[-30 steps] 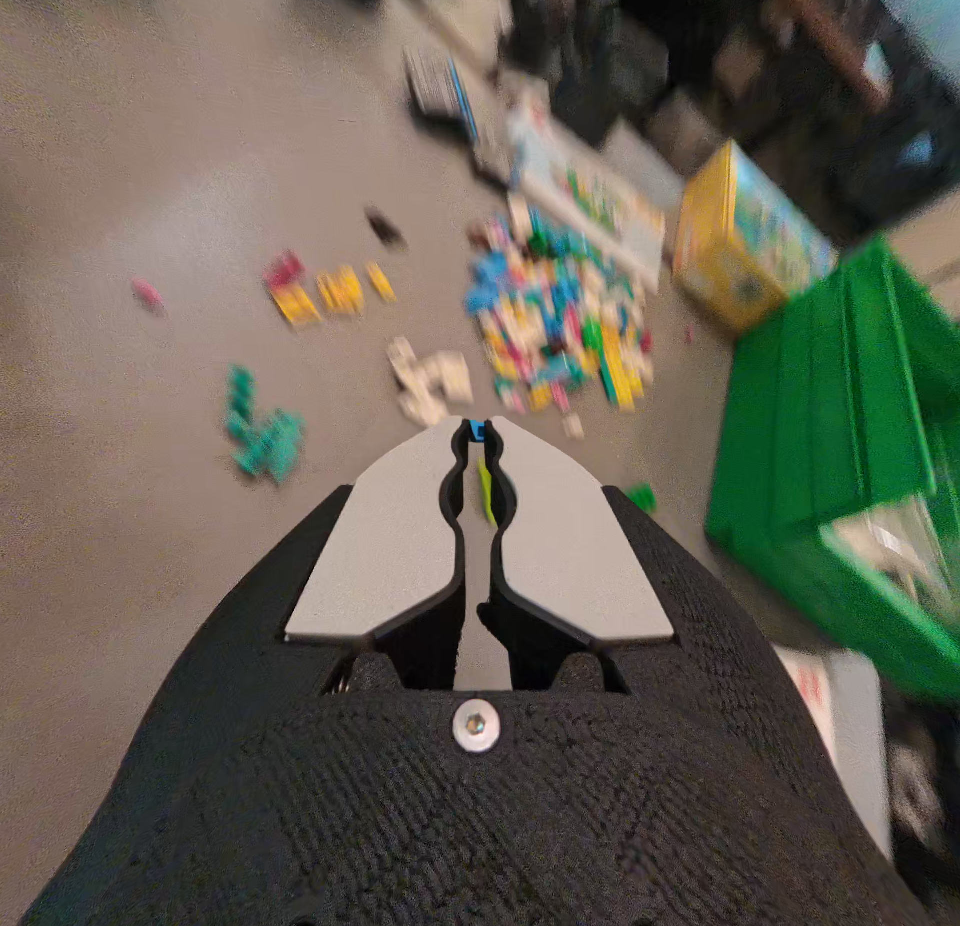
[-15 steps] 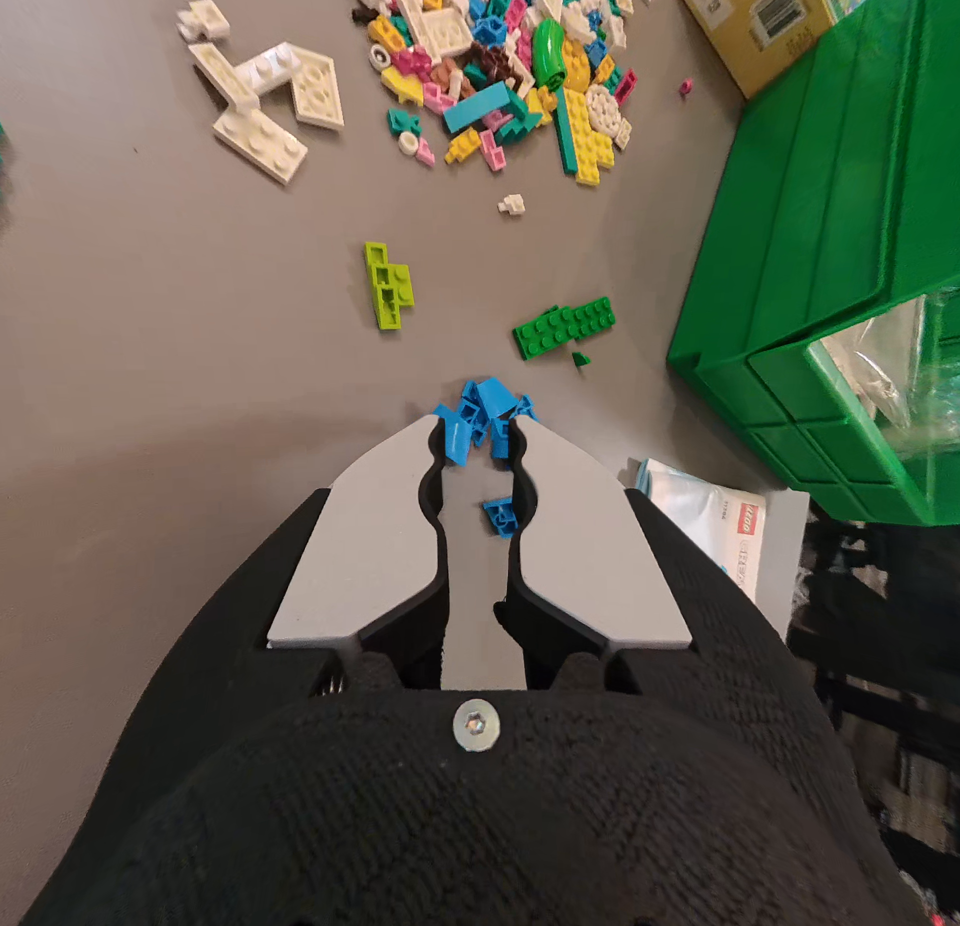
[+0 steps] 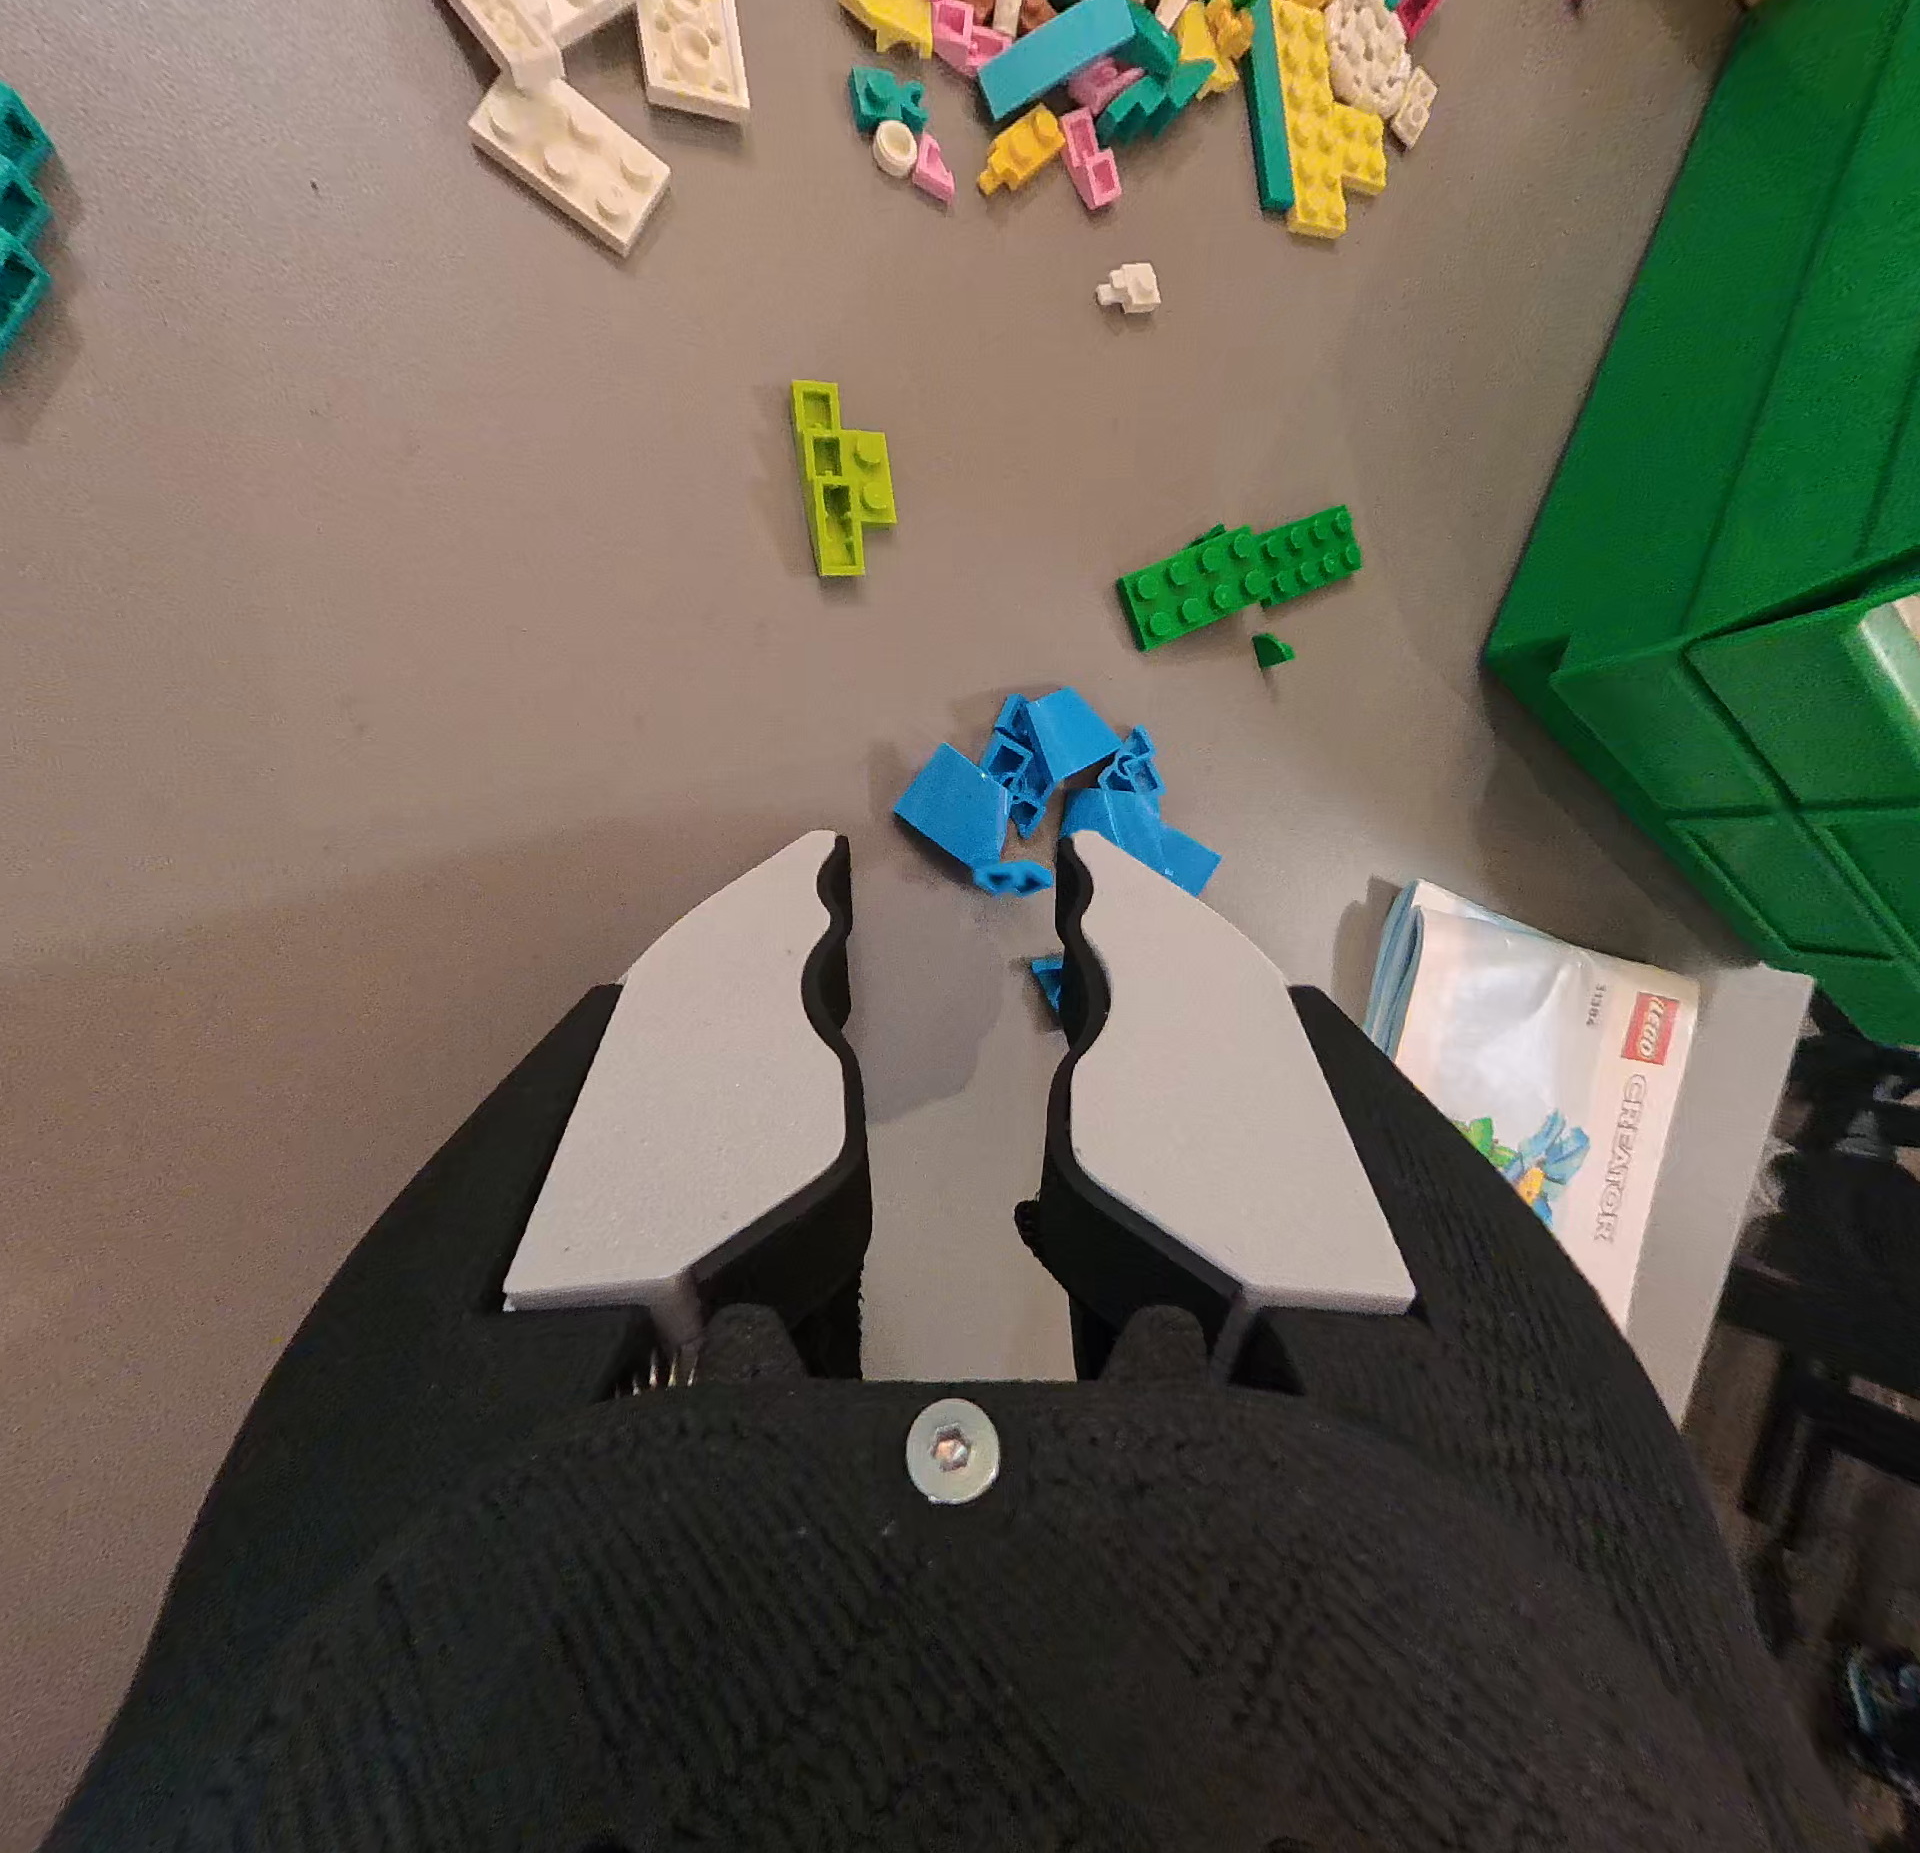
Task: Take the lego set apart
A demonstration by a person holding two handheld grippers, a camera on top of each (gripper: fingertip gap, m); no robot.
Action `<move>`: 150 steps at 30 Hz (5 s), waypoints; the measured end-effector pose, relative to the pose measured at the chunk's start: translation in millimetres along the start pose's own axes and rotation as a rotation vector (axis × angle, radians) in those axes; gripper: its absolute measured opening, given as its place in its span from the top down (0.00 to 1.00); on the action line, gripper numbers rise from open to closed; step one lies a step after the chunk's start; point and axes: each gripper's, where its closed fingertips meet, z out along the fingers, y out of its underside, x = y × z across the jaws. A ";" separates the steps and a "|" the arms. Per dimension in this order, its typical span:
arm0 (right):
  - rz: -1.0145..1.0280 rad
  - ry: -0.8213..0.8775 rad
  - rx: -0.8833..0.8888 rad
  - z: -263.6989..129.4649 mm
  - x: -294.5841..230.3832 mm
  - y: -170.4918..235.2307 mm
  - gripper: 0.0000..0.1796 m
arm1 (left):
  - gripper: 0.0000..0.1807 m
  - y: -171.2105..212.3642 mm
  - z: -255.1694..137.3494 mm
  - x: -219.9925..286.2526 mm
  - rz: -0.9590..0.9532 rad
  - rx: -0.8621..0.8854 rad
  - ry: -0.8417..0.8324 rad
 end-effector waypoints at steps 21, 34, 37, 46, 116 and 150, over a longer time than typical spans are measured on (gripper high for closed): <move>0.064 -0.829 0.894 -84.6 -202.3 -223.5 0.93 | 0.91 -5.3 -5.1 10.6 0.028 0.052 0.062; 0.112 -0.887 0.904 -80.8 -202.3 -226.0 0.96 | 0.91 -2.7 -4.0 16.1 0.018 0.030 0.118; 0.075 -0.833 0.909 -79.9 -203.3 -225.6 0.96 | 0.91 -2.4 -3.8 15.7 0.022 0.028 0.112; -0.134 -0.419 0.983 -75.7 -196.6 -229.6 0.98 | 0.91 -4.0 -4.5 3.9 0.016 0.040 0.014; 0.108 -0.126 0.063 -18.8 -96.5 -71.8 0.99 | 0.71 49.7 -38.6 -61.7 0.400 -0.737 -0.566; -0.161 -0.622 0.920 -85.9 -211.9 -211.5 0.97 | 0.76 20.7 16.7 13.6 0.355 -0.239 -0.155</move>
